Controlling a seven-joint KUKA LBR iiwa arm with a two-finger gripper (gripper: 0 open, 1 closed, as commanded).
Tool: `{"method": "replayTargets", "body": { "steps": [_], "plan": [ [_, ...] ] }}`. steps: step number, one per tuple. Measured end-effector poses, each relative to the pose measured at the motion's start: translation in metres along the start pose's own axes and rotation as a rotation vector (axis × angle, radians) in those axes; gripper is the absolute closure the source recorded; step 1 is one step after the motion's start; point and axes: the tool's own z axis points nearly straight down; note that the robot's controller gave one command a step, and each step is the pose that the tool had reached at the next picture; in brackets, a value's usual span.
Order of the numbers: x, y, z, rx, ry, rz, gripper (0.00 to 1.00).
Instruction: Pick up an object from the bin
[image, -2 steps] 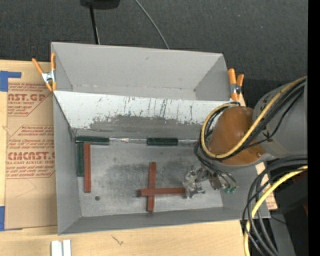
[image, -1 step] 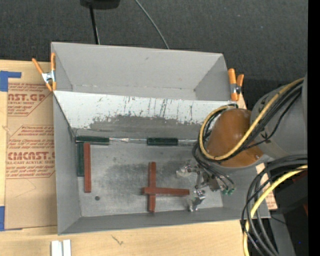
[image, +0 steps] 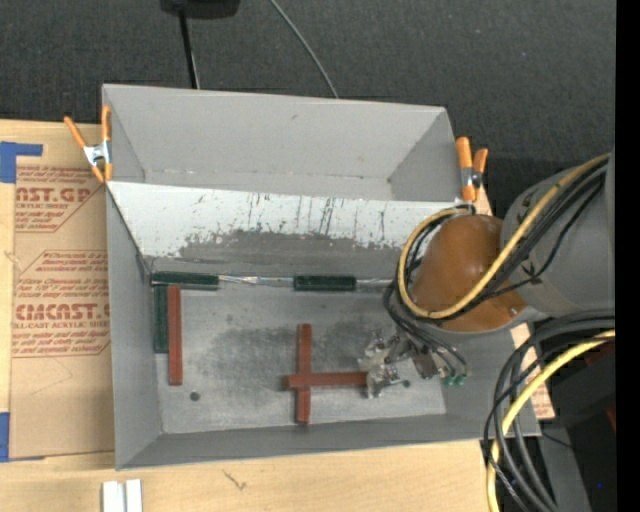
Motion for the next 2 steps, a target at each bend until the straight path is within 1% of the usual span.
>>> {"method": "replayTargets", "body": {
  "steps": [1, 2],
  "plan": [
    [0.000, 0.000, 0.000, 0.000, 0.000, 0.000, 1.00],
    [-0.006, -0.004, -0.170, -0.002, 0.009, 0.018, 1.00]
  ]
}}
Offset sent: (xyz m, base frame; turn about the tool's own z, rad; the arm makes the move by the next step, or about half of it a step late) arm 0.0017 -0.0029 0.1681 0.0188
